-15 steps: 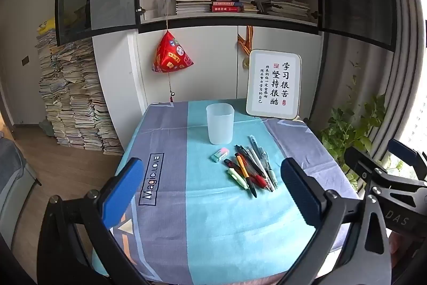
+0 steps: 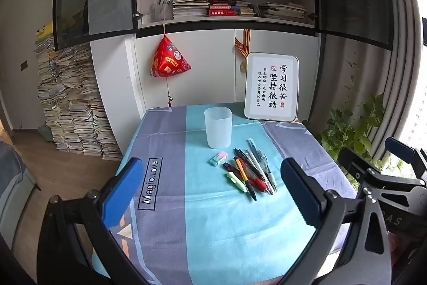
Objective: Organize stationery
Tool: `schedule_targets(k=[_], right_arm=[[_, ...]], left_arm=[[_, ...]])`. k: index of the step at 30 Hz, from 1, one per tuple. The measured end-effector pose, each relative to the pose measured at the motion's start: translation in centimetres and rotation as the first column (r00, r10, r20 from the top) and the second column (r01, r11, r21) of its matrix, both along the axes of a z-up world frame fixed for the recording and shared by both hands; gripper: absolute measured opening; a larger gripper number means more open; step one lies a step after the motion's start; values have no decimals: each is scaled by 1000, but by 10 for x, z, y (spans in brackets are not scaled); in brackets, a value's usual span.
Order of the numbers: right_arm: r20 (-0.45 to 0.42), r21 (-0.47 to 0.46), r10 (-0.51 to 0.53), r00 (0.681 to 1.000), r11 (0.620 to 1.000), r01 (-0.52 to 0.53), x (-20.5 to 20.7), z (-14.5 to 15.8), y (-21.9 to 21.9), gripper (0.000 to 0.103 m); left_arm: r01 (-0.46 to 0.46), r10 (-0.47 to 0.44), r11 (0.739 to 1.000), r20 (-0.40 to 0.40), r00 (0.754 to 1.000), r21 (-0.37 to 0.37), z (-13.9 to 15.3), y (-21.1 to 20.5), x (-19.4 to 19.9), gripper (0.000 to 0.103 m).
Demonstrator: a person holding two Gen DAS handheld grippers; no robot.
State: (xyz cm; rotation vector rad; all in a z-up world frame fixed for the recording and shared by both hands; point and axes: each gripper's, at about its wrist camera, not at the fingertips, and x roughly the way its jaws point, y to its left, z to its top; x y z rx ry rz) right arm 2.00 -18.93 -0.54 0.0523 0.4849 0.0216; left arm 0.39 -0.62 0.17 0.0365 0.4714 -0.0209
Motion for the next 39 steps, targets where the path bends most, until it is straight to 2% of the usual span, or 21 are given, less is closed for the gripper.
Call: schedule_targets(k=[39], right_arm=[[-40, 4, 11, 999, 1000, -11, 10, -15, 4, 102]], left_arm=[[-2, 2, 1000, -32, 999, -7, -15, 6, 7, 102]])
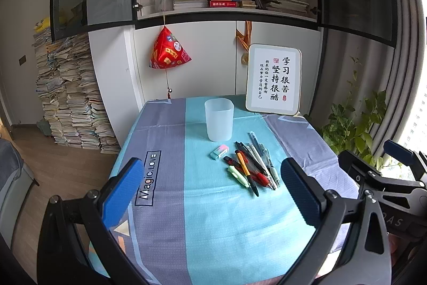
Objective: Organize stationery
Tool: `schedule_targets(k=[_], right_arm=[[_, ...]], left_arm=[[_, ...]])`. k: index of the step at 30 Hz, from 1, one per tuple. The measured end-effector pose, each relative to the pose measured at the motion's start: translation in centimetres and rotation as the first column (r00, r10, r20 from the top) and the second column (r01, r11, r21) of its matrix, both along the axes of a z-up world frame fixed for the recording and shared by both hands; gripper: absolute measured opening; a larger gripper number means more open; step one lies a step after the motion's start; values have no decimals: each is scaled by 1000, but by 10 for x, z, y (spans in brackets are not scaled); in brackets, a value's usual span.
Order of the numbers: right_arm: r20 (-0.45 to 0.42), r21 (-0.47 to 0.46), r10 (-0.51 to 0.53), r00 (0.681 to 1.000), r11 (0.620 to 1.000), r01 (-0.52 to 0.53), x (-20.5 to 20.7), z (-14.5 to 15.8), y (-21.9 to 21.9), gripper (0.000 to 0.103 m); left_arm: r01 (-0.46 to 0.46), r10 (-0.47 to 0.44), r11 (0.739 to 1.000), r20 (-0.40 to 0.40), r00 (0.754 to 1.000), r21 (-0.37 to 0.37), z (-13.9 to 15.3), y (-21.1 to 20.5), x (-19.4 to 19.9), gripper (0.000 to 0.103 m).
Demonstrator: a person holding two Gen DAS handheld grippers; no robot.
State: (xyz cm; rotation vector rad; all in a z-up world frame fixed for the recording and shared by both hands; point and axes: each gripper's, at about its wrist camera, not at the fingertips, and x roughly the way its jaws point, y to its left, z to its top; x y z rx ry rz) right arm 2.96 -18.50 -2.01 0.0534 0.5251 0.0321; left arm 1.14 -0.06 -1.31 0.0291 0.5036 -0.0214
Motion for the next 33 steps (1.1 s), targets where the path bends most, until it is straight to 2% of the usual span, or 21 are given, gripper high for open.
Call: schedule_targets(k=[20, 27, 28, 29, 32, 33], right_arm=[[-23, -3, 1, 1000, 1000, -1, 11, -6, 0, 102], [-43, 13, 5, 999, 1000, -5, 24, -13, -2, 102], [-47, 18, 6, 999, 1000, -5, 26, -13, -3, 98], [-53, 27, 12, 999, 1000, -11, 29, -15, -4, 88], [-107, 62, 41, 993, 997, -34, 42, -23, -6, 67], [-125, 72, 53, 991, 996, -44, 46, -27, -6, 64]], left_arm=[[-10, 10, 1000, -20, 1000, -4, -2, 6, 12, 102], [-25, 25, 1000, -41, 999, -2, -11, 14, 26, 101], [-26, 26, 1000, -45, 999, -3, -13, 14, 28, 100], [-27, 27, 1000, -50, 998, -5, -16, 15, 30, 99], [-32, 30, 999, -87, 996, -19, -26, 22, 43, 94], [-34, 31, 999, -104, 994, -29, -31, 25, 49, 91]])
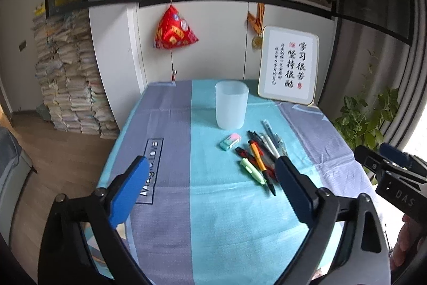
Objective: Organize stationery
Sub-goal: 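Lower the left tool toward the orange pen while the right tool approaches the clear pen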
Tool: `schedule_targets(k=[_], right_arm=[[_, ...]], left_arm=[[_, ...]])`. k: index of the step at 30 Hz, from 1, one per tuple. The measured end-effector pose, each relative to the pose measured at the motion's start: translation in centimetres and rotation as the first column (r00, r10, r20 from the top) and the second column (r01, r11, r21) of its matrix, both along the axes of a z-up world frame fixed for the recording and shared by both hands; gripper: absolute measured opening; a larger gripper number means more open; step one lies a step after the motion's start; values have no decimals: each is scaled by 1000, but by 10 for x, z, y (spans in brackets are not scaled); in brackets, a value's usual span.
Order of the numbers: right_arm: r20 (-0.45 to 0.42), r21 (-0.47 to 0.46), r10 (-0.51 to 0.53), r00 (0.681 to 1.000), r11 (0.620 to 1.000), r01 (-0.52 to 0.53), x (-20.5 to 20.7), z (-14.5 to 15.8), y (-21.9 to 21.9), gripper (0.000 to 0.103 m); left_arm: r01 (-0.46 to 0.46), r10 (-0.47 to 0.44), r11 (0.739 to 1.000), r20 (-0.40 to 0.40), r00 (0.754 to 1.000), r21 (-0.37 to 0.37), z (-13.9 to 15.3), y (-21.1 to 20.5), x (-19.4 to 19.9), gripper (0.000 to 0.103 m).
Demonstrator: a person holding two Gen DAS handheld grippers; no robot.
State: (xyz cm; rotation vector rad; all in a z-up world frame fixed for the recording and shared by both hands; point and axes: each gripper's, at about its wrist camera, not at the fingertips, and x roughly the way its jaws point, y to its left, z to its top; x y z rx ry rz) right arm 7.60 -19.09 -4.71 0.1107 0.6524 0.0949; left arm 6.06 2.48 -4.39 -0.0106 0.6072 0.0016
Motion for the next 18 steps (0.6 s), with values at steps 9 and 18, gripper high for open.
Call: schedule_targets(k=[9, 18], right_arm=[[-141, 6, 54, 989, 999, -54, 46, -37, 9, 51], [-254, 15, 59, 965, 998, -57, 95, -71, 9, 51]], left_arm=[[51, -54, 998, -129, 990, -28, -37, -4, 42, 60], [94, -103, 994, -243, 965, -46, -71, -17, 85, 56]])
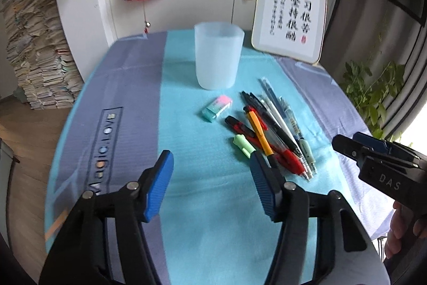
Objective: Organize stationery
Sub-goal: 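Lower the left tool toward the orange pen while the right tool approaches the clear pen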
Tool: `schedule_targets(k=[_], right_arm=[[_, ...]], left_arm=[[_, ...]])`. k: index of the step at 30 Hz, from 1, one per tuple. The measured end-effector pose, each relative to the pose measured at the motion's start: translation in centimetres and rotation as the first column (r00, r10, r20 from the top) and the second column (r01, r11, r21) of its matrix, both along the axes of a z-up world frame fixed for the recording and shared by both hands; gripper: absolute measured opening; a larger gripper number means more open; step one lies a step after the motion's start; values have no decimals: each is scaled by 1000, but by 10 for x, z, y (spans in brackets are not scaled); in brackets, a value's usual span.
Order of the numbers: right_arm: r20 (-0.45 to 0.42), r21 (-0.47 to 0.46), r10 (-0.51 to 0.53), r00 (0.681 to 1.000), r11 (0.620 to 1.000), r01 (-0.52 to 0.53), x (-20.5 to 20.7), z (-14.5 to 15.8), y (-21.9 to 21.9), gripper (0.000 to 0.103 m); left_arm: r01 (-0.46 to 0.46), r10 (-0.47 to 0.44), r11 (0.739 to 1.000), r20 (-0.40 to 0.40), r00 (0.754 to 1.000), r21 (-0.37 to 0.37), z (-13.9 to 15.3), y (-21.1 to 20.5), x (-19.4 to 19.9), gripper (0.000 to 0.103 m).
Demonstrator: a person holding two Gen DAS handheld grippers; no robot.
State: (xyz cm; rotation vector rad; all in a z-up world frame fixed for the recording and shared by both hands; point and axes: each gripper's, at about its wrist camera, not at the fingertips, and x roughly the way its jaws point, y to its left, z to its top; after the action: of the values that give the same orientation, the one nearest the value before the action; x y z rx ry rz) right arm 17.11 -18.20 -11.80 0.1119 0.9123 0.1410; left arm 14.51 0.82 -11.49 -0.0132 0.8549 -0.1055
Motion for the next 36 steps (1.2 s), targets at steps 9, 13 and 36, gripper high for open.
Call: schedule_targets(k=[9, 13, 36], right_arm=[[-53, 12, 11, 999, 1000, -10, 43, -17, 6, 51], [-60, 4, 32, 998, 999, -32, 56, -22, 13, 51], [-89, 9, 34, 995, 999, -34, 100, -27, 16, 42]], left_arm=[[4, -4, 1000, -59, 998, 0, -20, -2, 34, 55], [1, -4, 999, -83, 997, -36, -23, 3, 44, 47], [94, -98, 994, -102, 990, -50, -27, -35, 79, 29]])
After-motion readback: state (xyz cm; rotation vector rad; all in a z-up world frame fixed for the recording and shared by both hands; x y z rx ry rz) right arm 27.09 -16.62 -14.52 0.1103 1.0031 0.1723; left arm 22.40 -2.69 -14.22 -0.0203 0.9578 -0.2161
